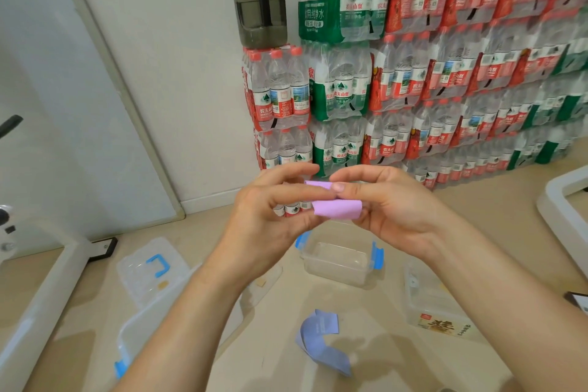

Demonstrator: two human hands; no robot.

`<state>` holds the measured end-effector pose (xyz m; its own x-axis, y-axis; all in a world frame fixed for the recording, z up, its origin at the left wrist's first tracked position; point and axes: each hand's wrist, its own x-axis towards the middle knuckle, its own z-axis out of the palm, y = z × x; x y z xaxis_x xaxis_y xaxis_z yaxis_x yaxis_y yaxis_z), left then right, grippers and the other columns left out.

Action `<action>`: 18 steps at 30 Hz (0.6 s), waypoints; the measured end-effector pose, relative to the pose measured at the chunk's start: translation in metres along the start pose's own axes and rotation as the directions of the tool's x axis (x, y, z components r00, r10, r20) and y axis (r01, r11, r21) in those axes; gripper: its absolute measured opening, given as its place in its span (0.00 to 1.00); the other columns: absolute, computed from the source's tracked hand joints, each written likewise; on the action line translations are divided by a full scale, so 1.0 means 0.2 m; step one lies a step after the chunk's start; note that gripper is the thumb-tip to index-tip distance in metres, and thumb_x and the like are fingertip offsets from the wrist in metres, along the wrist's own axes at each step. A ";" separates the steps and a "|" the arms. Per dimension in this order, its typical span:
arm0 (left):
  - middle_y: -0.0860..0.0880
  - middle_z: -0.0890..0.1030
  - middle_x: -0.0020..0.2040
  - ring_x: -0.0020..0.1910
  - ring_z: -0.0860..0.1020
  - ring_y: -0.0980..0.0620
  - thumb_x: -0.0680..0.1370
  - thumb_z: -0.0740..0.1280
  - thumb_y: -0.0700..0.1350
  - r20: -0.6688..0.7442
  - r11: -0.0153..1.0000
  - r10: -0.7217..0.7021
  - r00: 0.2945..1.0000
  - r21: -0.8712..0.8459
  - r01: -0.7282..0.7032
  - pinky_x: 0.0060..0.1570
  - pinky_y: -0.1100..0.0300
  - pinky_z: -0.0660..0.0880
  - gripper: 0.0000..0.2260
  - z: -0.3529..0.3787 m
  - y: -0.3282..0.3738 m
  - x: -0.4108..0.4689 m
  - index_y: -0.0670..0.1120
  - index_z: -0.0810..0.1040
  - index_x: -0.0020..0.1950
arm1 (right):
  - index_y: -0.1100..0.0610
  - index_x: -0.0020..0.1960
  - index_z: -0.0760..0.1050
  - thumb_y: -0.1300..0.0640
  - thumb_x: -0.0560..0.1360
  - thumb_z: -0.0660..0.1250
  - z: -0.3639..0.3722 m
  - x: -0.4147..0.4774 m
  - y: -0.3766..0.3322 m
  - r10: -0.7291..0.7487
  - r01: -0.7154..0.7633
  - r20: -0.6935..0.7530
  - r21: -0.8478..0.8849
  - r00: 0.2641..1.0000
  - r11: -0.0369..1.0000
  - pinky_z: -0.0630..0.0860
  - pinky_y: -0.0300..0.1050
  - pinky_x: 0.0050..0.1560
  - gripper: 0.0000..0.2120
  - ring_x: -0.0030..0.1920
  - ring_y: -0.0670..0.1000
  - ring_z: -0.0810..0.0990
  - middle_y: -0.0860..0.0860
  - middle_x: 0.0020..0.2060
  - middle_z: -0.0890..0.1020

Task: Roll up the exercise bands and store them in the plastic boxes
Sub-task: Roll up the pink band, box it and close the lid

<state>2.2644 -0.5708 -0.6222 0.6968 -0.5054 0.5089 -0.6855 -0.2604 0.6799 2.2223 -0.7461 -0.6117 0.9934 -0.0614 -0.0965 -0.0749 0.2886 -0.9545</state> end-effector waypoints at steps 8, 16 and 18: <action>0.51 0.85 0.36 0.34 0.80 0.54 0.71 0.72 0.41 -0.141 0.900 -0.252 0.957 -0.397 0.179 0.39 0.64 0.79 0.03 0.05 0.04 0.01 0.48 0.84 0.43 | 0.64 0.42 0.81 0.76 0.72 0.62 0.00 0.01 0.01 -0.014 0.014 -0.015 -0.013 1.000 1.000 0.75 0.34 0.29 0.13 0.29 0.49 0.78 0.58 0.33 0.82; 0.51 0.83 0.31 0.31 0.79 0.55 0.73 0.73 0.40 -0.340 0.809 -0.466 0.817 -0.538 0.238 0.35 0.61 0.78 0.05 0.15 0.04 0.02 0.49 0.84 0.38 | 0.69 0.49 0.79 0.65 0.76 0.63 0.04 0.01 0.00 -0.026 0.031 -0.058 0.097 0.998 0.995 0.81 0.41 0.43 0.09 0.43 0.55 0.83 0.65 0.50 0.83; 0.52 0.83 0.30 0.30 0.78 0.56 0.73 0.72 0.40 -0.360 0.790 -0.501 0.787 -0.561 0.246 0.33 0.63 0.77 0.04 0.17 0.05 0.02 0.48 0.83 0.38 | 0.66 0.48 0.81 0.58 0.76 0.66 0.04 0.00 0.00 -0.070 0.070 -0.009 0.054 0.998 0.996 0.80 0.43 0.48 0.11 0.47 0.54 0.83 0.62 0.51 0.84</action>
<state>2.2539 -0.6025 -0.6313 0.9677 0.0288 0.2503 -0.2519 0.1314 0.9588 2.2232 -0.7376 -0.6093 0.9954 -0.0901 -0.0320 0.0000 0.3347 -0.9423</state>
